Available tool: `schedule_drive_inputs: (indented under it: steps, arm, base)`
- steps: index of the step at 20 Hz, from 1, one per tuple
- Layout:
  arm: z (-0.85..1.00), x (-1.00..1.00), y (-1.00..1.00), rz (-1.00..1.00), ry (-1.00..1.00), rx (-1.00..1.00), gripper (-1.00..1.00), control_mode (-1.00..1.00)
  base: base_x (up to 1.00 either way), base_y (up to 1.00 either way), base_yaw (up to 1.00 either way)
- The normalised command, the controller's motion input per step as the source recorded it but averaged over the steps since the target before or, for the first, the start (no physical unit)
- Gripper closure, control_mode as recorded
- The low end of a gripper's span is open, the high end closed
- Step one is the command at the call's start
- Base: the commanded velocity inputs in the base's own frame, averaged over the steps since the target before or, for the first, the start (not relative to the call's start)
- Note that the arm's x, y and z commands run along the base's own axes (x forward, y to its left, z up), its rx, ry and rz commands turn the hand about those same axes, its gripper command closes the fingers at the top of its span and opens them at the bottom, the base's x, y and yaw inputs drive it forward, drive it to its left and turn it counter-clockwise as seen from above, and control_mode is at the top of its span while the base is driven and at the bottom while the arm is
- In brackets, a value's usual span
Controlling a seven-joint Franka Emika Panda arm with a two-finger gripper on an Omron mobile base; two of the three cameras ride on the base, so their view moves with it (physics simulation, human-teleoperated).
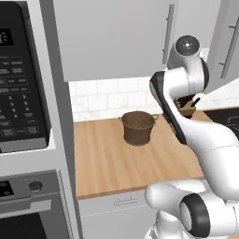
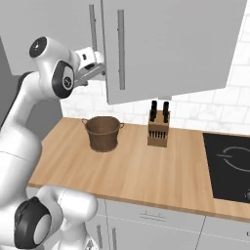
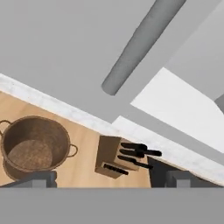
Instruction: Open the cabinet, pick up the bread from the cabinet and place it in the basket. Then move the basket to the dining counter.
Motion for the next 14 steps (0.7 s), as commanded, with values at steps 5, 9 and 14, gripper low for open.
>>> schedule_drive_inputs:
  steps: [5, 9, 14]
  arm:
    - [-0.06, 0.11, -0.69, 0.1, 0.01, 0.0, -1.0, -1.0]
    - [0.04, -0.67, -0.78, 0.07, -0.17, 0.0, -1.0, -1.0]
    - [0.02, -0.81, -0.9, 0.0, -0.18, -0.01, -1.0, -1.0]
  base:
    - [0.0, 0.0, 0.0]
    - [0.0, 0.0, 0.0]
    - [0.0, 0.0, 0.0]
